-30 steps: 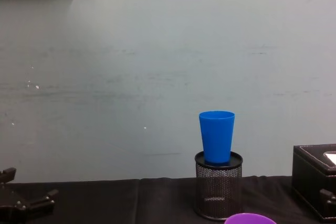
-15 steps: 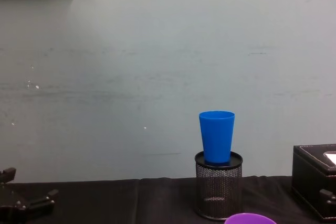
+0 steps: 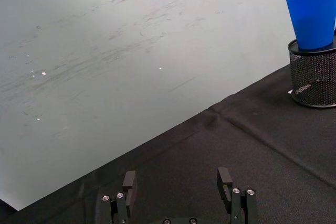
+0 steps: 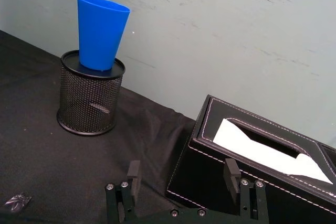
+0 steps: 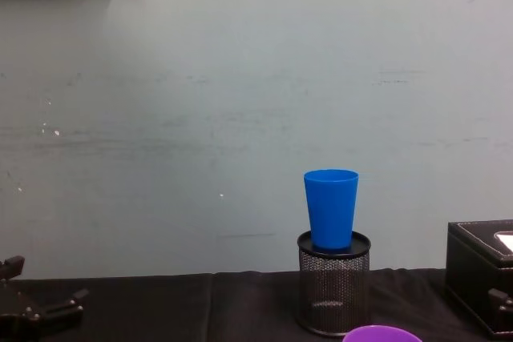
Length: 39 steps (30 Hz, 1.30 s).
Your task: Pick up one cup with a gripper and tap it against the other cup.
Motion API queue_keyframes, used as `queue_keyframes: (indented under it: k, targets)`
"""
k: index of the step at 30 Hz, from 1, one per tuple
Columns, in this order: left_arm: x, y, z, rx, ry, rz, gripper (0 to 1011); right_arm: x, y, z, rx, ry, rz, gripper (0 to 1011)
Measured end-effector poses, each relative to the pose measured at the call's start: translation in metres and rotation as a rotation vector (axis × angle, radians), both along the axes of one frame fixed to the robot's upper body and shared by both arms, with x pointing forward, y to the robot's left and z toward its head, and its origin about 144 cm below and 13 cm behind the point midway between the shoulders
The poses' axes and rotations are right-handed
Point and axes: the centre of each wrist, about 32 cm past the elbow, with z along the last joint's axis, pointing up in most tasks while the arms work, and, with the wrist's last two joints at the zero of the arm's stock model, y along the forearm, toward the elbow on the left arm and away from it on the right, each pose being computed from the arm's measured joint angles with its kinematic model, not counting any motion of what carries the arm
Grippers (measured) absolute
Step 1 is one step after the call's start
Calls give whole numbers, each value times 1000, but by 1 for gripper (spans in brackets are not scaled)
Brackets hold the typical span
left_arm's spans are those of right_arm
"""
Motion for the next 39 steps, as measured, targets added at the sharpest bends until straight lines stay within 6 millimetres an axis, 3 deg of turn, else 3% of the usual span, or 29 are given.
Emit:
queue_keyframes:
  k: [39]
  targets:
    - [0,0,0,0,0,0,1000,0,0,0,0,0,0,1003]
